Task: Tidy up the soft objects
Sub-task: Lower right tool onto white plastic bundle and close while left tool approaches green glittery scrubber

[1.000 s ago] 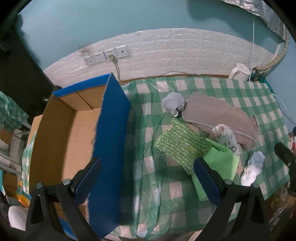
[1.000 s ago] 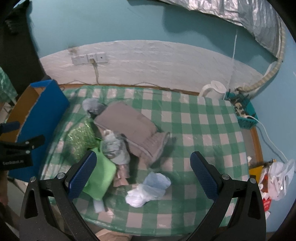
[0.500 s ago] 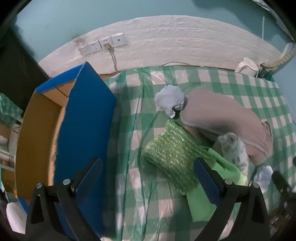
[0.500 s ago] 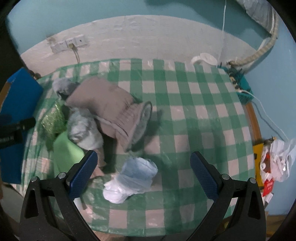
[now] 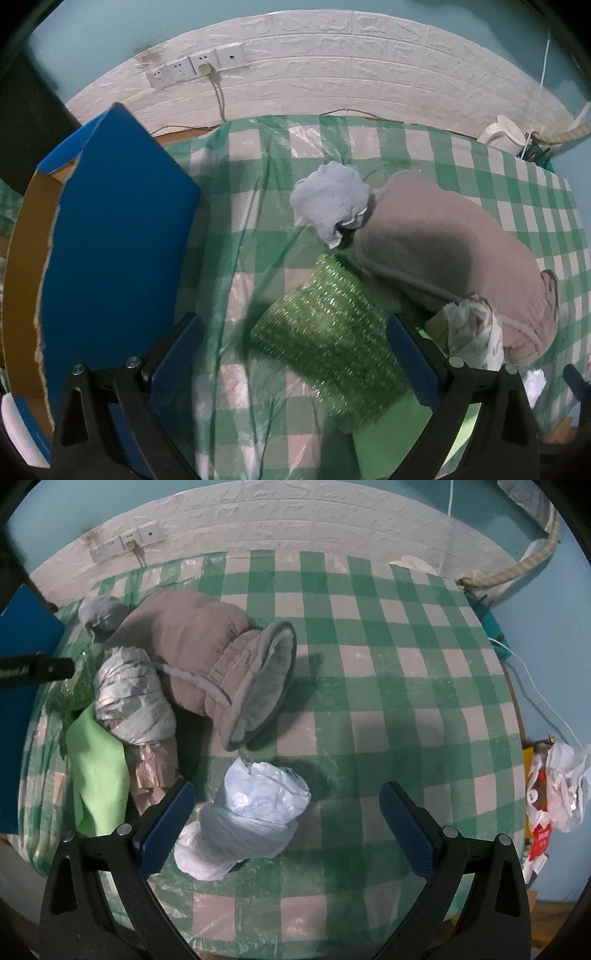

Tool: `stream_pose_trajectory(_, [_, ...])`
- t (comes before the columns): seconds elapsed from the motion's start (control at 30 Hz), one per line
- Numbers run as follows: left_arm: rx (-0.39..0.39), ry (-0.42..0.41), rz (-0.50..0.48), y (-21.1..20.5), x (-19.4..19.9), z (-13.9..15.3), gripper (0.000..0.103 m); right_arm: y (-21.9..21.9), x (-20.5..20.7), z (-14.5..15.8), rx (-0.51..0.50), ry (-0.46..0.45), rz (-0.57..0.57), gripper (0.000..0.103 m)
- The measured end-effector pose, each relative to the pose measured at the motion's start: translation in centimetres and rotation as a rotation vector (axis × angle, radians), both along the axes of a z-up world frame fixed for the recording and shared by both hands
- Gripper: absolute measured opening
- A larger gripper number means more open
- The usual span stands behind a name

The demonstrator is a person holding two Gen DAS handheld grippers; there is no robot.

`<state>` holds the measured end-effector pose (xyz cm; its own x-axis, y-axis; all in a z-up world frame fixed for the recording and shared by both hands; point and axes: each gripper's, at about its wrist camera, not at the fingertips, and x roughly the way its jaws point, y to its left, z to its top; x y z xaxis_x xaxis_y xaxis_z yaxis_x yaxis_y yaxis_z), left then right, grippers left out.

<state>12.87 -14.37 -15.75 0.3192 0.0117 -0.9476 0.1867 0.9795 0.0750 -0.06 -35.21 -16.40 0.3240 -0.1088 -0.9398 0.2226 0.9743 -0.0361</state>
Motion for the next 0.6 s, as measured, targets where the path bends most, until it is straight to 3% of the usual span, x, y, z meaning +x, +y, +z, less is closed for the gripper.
stream_pose_trajectory(0.27, [0.032,0.039,-0.021,-0.7,0.8,-2.0,0.098,0.2,0.3,-1.1,0.019,0.026,0.021,0.096])
stream_pose_trajectory(0.4, [0.034,0.068,-0.021,0.4,0.7,-3.0,0.070,0.5,0.7,-1.4,0.038,0.035,0.039,0.092])
stream_pose_trajectory(0.6, [0.034,0.077,-0.041,1.9,-0.1,-2.9,0.069,1.3,1.1,-1.5,0.028,0.049,0.051,0.092])
